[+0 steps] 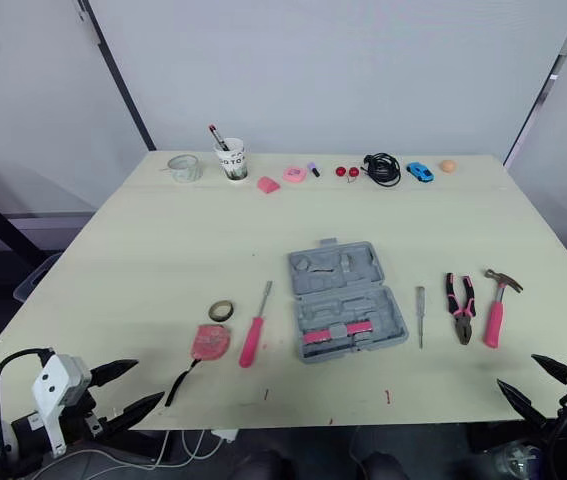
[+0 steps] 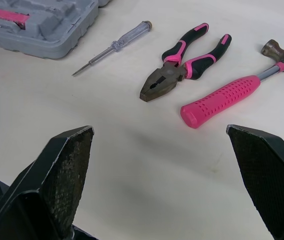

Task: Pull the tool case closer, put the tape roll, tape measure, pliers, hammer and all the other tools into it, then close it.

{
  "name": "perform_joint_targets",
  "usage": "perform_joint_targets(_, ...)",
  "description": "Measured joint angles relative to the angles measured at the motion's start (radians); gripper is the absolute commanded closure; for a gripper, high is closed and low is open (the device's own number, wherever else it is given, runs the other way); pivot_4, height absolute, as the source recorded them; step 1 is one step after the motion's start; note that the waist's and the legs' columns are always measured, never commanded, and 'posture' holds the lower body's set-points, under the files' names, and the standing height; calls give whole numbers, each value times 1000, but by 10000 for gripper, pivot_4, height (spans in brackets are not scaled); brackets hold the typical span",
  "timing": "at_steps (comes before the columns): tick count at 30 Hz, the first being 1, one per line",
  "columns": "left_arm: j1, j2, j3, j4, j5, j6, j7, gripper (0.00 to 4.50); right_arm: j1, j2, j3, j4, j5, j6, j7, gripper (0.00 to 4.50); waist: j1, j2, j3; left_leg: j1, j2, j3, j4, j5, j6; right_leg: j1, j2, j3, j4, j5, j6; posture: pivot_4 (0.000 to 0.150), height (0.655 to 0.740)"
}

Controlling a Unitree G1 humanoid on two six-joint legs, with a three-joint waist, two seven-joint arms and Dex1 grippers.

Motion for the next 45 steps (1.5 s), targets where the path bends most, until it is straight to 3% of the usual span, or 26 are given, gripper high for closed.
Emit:
perform_joint_targets(17,-126,55,-61,78,-45,12,-58,843,-24,-17,6,-75,-28,87,-53,0,0,2,0,-1,0,0,-3,0,0,0,-7,-6,-4,0,0,1500,7400)
perform_joint_targets(30,-413,81,-241,209,-4,30,-50,843,-350,-16,174,-86,-56,227,-83,0,0,3,1,-2,-1,-1,-3,0,0,0,-6,-17,-5,2,-1,1500,7400)
perform_joint_targets(45,-840,-9,-532,548,109,-10,-155,843,-847,31,502,231,-304,294,-65,0,0,3,2,-8,-3,0,0,0,1,-2,5,-17,-5,5,4,1500,7400)
